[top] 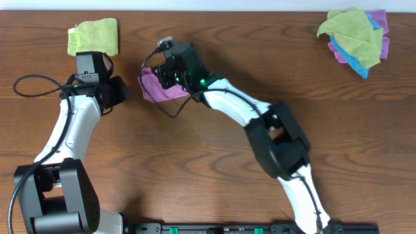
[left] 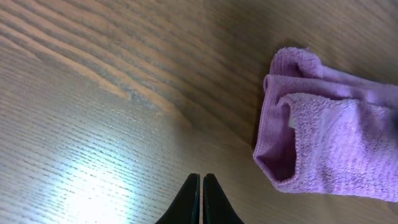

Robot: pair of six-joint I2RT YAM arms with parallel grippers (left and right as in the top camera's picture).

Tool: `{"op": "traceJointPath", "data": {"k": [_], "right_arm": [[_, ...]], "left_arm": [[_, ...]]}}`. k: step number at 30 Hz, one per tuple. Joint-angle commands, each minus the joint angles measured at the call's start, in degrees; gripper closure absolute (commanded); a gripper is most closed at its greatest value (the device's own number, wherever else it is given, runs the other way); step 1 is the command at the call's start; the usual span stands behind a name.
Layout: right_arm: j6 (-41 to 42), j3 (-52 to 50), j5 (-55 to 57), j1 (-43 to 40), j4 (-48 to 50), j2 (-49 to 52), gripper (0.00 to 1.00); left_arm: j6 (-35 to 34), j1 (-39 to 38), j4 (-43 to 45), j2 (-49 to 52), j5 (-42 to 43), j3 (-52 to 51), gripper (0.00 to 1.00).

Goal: Fold the cloth

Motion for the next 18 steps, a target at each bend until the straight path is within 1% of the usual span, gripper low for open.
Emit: {"op": "traceJointPath", "data": {"k": [1,4,10,12,17,18], "right_arm": [[-7.8,1.1,2.1,-2.9,-4.5,-9.4,0.34],[-11.0,1.1,3.2,-5.4,-12.0,-14.9,0.01],[-15.5,1.1,3.7,-10.9,-27.8,-25.9,0.01],[-15.7,1.1,6.6,-12.1,-33.2,-29.2,0.01],[-22.4,1.1,17.8,-12.6,-45.4,-36.3,0.01],[-23.0,1.1,19.9,-12.6,-47.4,-37.3,0.01]], "left_arm": [[1.2,0.0,0.8,0.7,0.2,-0.9,0.94],[1.0,0.0,1.9,0.7,0.4,-0.9,0.94],[0.5,-0.1,3.5,0.7,3.1,-0.9,0.94],[0.5,-0.1,3.7,0.7,4.5,-0.9,0.94],[0.5,-0.2,5.3,1.7,8.9,-0.9,0.94],[0.5,-0.2,5.9,2.4,9.5,-0.9,0.89]]}}
